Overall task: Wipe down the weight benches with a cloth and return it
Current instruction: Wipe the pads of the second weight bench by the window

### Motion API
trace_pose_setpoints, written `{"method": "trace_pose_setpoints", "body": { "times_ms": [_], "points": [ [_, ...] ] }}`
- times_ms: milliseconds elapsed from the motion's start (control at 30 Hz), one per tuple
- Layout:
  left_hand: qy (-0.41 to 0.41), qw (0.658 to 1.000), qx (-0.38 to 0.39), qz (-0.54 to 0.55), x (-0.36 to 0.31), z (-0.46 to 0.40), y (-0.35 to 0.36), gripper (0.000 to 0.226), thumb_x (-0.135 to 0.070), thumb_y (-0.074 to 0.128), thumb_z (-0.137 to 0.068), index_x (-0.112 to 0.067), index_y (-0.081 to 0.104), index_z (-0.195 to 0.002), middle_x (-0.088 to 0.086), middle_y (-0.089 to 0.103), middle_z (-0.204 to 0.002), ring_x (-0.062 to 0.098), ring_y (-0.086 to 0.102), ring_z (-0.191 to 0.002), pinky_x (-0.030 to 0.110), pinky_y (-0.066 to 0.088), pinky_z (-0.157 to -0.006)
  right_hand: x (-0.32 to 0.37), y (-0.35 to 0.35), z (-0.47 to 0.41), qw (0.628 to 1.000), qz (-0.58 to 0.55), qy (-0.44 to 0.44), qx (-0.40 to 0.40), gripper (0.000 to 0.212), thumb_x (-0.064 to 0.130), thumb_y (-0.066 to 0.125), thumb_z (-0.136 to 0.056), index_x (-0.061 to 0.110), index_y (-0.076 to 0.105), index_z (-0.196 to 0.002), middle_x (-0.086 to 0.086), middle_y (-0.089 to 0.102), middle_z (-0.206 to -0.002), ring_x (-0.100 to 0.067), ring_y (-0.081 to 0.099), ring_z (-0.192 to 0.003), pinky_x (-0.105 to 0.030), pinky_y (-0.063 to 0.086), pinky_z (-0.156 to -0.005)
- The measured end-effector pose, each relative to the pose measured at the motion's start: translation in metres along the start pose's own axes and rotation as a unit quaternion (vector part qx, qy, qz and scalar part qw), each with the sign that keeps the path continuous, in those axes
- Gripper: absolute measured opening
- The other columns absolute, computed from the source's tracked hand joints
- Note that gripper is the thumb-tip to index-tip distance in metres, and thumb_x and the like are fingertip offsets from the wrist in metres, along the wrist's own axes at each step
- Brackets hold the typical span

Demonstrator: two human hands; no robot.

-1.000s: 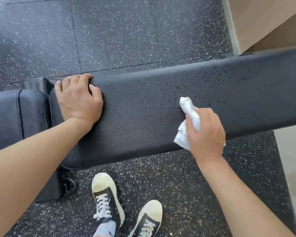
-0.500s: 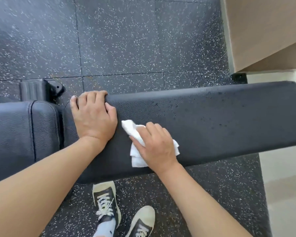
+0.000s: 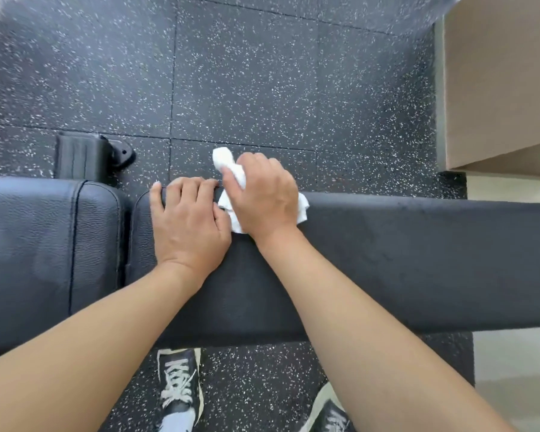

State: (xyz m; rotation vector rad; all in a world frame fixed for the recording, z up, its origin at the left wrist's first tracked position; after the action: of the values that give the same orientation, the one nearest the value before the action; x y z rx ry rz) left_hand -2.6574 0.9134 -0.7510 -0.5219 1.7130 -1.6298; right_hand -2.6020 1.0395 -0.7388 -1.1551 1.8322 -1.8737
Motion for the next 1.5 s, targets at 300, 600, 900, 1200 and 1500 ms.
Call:
{"method": "trace_pose_setpoints", "body": {
  "times_ms": [300, 600, 900, 1200, 1500],
  "points": [
    [-0.008, 1.000, -0.023, -0.004, -0.003, 0.001, -0.003, 0.043, -0.032, 0.040, -0.094, -0.021, 0.062, -0.130, 0.003, 0.064, -0.126, 0.032, 0.050, -0.126, 0.055, 0.023, -0.122, -0.143, -0.076, 0.078, 0.986, 0.004, -0.165, 0.033, 0.034, 0.038, 0.057, -0.102, 0.008, 0.071, -0.095, -0.007, 0.058, -0.077, -0.033, 0.055, -0.069, -0.044, 0.045, -0.064],
    [-0.001, 0.998, -0.059, -0.003, 0.001, 0.001, 0.007, 0.040, -0.030, 0.043, -0.093, -0.023, 0.063, -0.127, 0.002, 0.064, -0.123, 0.031, 0.051, -0.124, 0.052, 0.024, -0.122, -0.143, -0.056, 0.032, 0.997, 0.011, 0.063, -0.045, 0.029, 0.039, 0.060, -0.098, 0.010, 0.063, -0.090, -0.007, 0.063, -0.086, -0.034, 0.057, -0.079, -0.038, 0.035, -0.064],
    [0.003, 0.998, -0.056, -0.019, -0.003, 0.002, 0.003, 0.039, -0.027, 0.039, -0.092, -0.019, 0.061, -0.123, 0.010, 0.066, -0.121, 0.037, 0.051, -0.121, 0.056, 0.029, -0.117, -0.028, -0.018, 0.076, 0.990, -0.072, -0.117, -0.042, 0.019, 0.033, 0.066, -0.092, 0.015, 0.062, -0.088, -0.003, 0.053, -0.077, -0.025, 0.048, -0.070, -0.039, 0.036, -0.060],
    [0.007, 0.999, -0.049, -0.006, -0.003, 0.000, 0.004, 0.042, -0.028, 0.042, -0.093, -0.019, 0.062, -0.128, 0.008, 0.065, -0.123, 0.035, 0.051, -0.123, 0.056, 0.028, -0.119, -0.219, -0.090, 0.123, 0.996, 0.010, -0.094, -0.005, 0.031, 0.035, 0.053, -0.102, 0.011, 0.069, -0.092, 0.000, 0.046, -0.076, -0.024, 0.042, -0.070, -0.035, 0.035, -0.064],
    [0.010, 0.998, -0.054, -0.009, 0.000, 0.001, 0.003, 0.041, -0.027, 0.042, -0.093, -0.017, 0.063, -0.126, 0.007, 0.065, -0.123, 0.035, 0.052, -0.122, 0.056, 0.029, -0.118, -0.033, -0.016, 0.024, 0.995, -0.042, -0.085, -0.033, 0.021, 0.032, 0.068, -0.091, 0.011, 0.067, -0.093, -0.006, 0.062, -0.081, -0.031, 0.057, -0.073, -0.043, 0.043, -0.063]
  ]
}}
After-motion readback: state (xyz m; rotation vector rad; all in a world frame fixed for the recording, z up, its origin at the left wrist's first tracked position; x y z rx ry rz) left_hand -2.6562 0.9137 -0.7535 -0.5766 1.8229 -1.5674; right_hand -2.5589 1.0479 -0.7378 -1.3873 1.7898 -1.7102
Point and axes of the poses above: each hand's wrist, its own z-axis away from the middle knuckle, its own y-axis out of the palm, x = y × z, the point moved 3 cm from there along -z, towards the middle knuckle
